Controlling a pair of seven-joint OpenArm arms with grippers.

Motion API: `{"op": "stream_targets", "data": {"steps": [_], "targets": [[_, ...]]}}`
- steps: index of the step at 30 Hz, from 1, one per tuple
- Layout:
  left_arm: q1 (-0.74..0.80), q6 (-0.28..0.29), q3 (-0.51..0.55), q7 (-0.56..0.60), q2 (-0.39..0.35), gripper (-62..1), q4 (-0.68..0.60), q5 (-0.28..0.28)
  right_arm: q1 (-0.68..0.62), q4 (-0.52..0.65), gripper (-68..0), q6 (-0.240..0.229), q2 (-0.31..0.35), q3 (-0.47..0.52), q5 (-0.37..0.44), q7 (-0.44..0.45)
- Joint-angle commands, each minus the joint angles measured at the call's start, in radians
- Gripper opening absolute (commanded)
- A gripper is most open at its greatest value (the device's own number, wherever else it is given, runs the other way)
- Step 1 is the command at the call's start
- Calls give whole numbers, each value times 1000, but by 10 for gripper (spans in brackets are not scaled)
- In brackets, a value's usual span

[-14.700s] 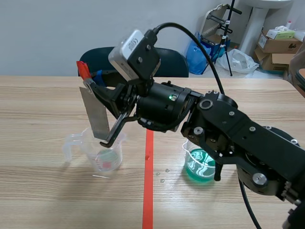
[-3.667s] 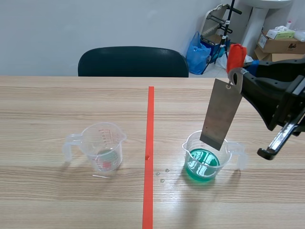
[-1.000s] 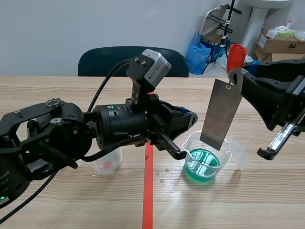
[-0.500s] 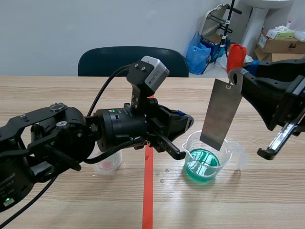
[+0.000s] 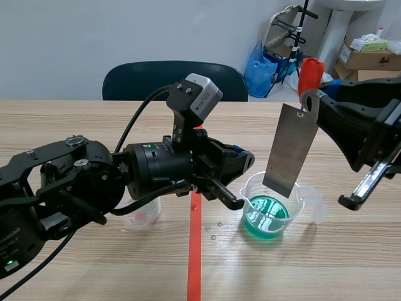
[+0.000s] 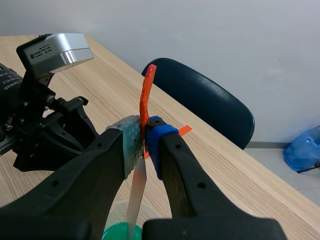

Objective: Do the redox reaction experiment

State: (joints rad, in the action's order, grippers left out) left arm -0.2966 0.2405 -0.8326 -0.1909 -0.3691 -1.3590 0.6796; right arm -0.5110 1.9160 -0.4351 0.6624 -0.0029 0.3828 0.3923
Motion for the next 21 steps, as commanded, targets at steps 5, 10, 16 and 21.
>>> {"op": "stream_targets", "data": {"steps": [5, 10, 16, 21], "targets": [[-5, 10, 10, 8, -47, -587, -14, -51, 8, 10, -662, 0, 16, 4, 10, 18], [53, 10, 95, 13, -185, -581, -51, -51, 8, 10, -662, 0, 16, 4, 11, 22], [263, 25, 331, 84, -401, -581, -176, -28, 8, 10, -662, 0, 16, 4, 11, 22], [550, 44, 582, 196, -522, -581, -245, -26, 8, 10, -662, 0, 16, 4, 11, 22]]}}
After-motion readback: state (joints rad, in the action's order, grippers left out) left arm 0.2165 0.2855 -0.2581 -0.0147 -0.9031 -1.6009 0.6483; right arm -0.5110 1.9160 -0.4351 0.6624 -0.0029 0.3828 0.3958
